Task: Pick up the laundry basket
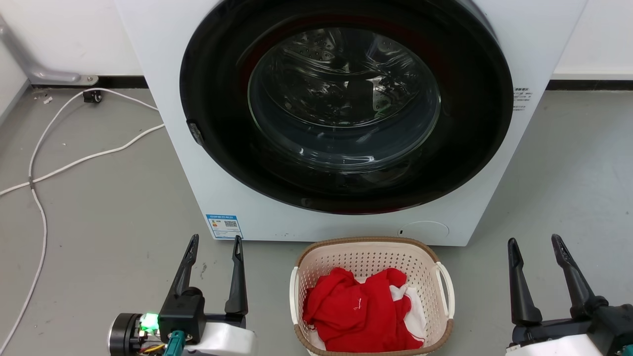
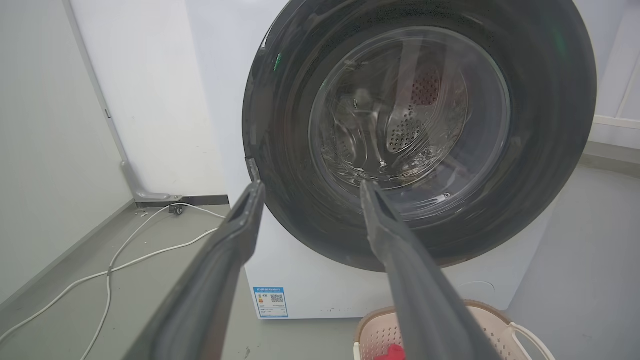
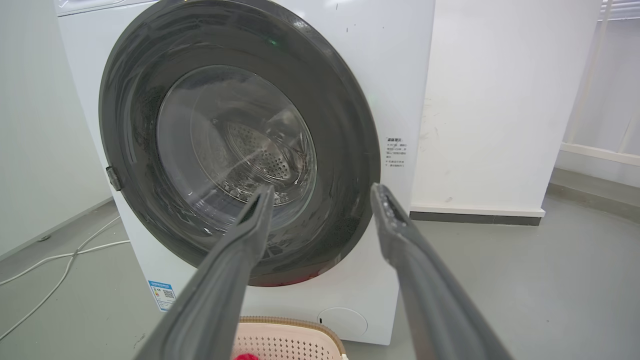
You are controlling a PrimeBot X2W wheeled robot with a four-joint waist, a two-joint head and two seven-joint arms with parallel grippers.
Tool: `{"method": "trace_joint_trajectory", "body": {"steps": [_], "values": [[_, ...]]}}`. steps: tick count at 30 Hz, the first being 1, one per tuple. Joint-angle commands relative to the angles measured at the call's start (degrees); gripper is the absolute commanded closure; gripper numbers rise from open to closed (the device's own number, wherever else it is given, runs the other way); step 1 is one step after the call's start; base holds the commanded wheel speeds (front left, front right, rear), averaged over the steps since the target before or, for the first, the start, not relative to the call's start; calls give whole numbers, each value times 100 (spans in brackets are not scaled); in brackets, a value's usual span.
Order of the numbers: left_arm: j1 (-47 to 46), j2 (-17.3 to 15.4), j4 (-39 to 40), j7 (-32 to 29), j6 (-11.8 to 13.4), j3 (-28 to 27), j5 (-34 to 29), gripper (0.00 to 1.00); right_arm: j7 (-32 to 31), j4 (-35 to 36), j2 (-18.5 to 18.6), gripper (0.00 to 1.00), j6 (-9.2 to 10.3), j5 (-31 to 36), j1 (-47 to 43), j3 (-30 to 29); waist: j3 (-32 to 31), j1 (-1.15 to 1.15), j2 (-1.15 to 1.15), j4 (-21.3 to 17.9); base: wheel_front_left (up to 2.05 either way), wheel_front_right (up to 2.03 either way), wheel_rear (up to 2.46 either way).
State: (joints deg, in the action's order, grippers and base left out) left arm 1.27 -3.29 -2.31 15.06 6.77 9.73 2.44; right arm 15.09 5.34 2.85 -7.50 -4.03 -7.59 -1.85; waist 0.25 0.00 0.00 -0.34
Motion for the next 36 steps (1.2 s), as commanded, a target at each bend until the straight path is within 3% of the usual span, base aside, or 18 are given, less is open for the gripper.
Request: {"method": "trace_joint_trajectory", "body": {"steps": [1,22,29,36], "values": [[58,3,-16,18,-6,-17,-32,0,12,-17,5,0,2,-10,-54,-4,3,0,0,0,0,0,0],[-68,35,-155,17,-92,-55,-108,0,12,-246,4,0,2,191,91,-41,175,0,0,-53,0,0,0],[-538,38,-601,17,-281,2,-43,0,11,-759,3,0,2,474,557,-276,678,0,0,-74,0,0,0],[-1395,39,-1395,17,-571,85,-29,0,11,-1503,1,0,2,888,1448,-550,1608,0,0,-143,0,0,0]]}}
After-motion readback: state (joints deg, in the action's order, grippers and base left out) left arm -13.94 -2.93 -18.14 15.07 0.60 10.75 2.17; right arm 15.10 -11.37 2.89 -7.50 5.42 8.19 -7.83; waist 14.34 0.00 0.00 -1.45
